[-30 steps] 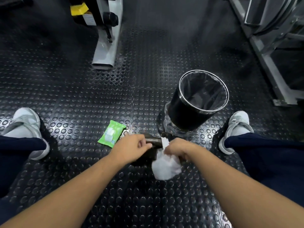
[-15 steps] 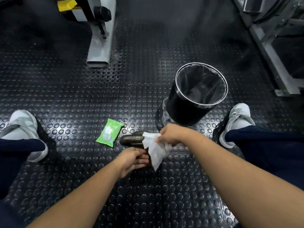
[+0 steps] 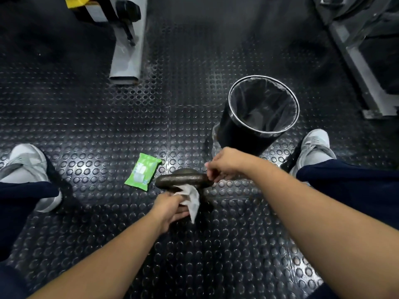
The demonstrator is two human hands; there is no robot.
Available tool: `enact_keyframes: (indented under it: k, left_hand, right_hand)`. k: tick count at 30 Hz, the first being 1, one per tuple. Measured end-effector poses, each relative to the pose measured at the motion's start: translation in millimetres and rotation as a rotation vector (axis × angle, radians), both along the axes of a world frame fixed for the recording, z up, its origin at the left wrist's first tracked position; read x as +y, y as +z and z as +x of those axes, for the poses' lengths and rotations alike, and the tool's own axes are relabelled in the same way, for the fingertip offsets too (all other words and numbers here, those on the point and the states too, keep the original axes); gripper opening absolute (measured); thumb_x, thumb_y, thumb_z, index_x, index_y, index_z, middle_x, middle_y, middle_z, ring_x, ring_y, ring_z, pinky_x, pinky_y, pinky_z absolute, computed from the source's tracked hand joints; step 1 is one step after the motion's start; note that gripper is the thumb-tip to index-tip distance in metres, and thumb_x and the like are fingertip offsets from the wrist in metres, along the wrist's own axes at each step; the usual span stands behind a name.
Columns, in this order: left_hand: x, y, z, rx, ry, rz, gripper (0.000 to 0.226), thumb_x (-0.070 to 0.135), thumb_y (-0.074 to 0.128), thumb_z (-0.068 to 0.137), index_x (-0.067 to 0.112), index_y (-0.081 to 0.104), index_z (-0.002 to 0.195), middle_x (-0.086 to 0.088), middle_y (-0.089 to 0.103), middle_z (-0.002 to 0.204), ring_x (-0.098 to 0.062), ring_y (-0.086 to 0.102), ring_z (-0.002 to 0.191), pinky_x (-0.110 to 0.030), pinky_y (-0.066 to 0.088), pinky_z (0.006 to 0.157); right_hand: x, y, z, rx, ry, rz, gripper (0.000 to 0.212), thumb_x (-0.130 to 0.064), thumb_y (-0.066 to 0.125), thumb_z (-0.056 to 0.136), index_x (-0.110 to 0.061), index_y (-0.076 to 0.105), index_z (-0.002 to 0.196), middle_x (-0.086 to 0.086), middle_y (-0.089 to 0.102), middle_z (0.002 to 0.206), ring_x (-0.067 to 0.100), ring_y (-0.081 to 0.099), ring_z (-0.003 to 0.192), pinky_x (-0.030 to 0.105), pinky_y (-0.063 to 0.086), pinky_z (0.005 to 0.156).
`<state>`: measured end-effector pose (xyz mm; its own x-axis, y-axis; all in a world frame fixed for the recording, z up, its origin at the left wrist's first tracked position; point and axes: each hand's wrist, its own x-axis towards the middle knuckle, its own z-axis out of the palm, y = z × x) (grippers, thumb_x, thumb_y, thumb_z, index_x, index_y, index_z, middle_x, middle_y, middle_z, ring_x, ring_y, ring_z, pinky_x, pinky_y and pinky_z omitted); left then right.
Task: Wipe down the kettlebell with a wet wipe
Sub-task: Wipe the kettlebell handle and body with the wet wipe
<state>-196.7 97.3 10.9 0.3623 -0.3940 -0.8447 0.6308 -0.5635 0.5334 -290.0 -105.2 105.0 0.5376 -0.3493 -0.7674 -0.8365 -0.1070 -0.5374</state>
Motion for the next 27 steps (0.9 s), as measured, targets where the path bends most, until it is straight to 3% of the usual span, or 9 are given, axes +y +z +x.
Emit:
enact_keyframes:
  k: [4,7,10,12,16,19,21,24,27]
  left_hand:
    - [-14,-4,-14,-0.05,0.112,0.017,0.015,0.008,0.062,0.1,0.003,0.061,0.114,-0.018,0.072,0.11,-0.029,0.074,0.093,-0.035,0.065,0.071]
    - [-31,-2,-33,-0.111,0.112,-0.055,0.008,0.005,0.059,0.102,0.002,0.06,0.11,-0.014,0.069,0.115,-0.021,0.071,0.099,-0.037,0.062,0.088]
    - [-34,-4,-39,-0.15,0.04,-0.105,0.014,0.004,0.054,0.105,0.008,0.067,0.105,-0.009,0.076,0.109,-0.019,0.072,0.096,-0.039,0.058,0.095]
    - [-31,-6,-38,-0.137,-0.03,-0.143,0.021,0.003,0.052,0.104,0.011,0.071,0.104,-0.003,0.079,0.103,-0.02,0.072,0.098,-0.039,0.057,0.095]
    - [-30,-12,-34,-0.11,-0.26,-0.174,0.023,0.001,0.053,0.1,0.013,0.072,0.1,-0.003,0.076,0.094,-0.021,0.066,0.091,-0.037,0.055,0.085]
    - [-32,-13,-24,-0.453,-0.787,-0.023,0.011,0.017,0.056,0.097,0.017,0.066,0.099,-0.006,0.072,0.099,-0.026,0.066,0.095,-0.037,0.053,0.088]
    - [-34,-11,-22,-0.567,-0.999,0.07,0.021,0.025,0.057,0.093,0.018,0.066,0.111,-0.008,0.071,0.108,-0.027,0.066,0.096,-0.03,0.05,0.085]
    - [-30,-15,-24,-0.455,-0.869,-0.042,0.027,0.034,0.062,0.079,0.028,0.063,0.105,-0.001,0.073,0.099,-0.021,0.07,0.084,-0.04,0.059,0.084]
    - [-11,-14,-22,-0.457,-0.843,-0.16,0.04,0.019,0.069,0.093,0.04,0.052,0.122,0.011,0.065,0.095,0.002,0.057,0.069,-0.026,0.052,0.073]
  right_hand:
    - [-16,12,3,-0.044,-0.019,-0.075,0.024,-0.026,0.063,0.102,-0.006,0.074,0.094,0.01,0.08,0.095,0.019,0.072,0.076,0.021,0.05,0.054]
    - [-22,15,2,-0.085,-0.028,-0.119,0.015,-0.021,0.068,0.099,-0.007,0.074,0.096,0.008,0.08,0.091,0.024,0.076,0.08,0.028,0.057,0.061]
    - [-12,15,-2,-0.029,0.205,-0.308,0.015,-0.023,0.064,0.1,-0.019,0.075,0.109,0.0,0.076,0.102,0.016,0.071,0.076,0.028,0.056,0.066]
    - [8,5,-5,0.006,0.333,-0.332,0.029,-0.02,0.058,0.099,-0.024,0.069,0.126,0.001,0.071,0.116,0.015,0.064,0.076,0.027,0.049,0.065]
    - [45,-25,-15,-0.03,0.357,-0.27,0.055,-0.018,0.06,0.095,-0.02,0.047,0.148,0.008,0.062,0.138,0.026,0.063,0.117,0.033,0.05,0.096]
    - [50,-37,-21,-0.073,0.361,-0.325,0.068,-0.017,0.054,0.102,-0.014,0.023,0.163,0.005,0.028,0.168,0.022,0.031,0.153,0.029,0.021,0.124]
    - [47,-40,-21,-0.094,0.371,-0.347,0.065,-0.016,0.051,0.106,-0.015,0.021,0.164,0.003,0.021,0.171,0.018,0.022,0.156,0.02,0.01,0.122]
    - [42,-45,-22,-0.128,0.382,-0.379,0.063,-0.016,0.052,0.106,-0.016,0.026,0.163,0.002,0.027,0.169,0.016,0.026,0.155,0.01,0.008,0.112]
    - [41,-48,-23,-0.138,0.377,-0.39,0.062,-0.016,0.053,0.106,-0.014,0.028,0.163,0.002,0.029,0.168,0.014,0.026,0.154,0.01,0.006,0.112]
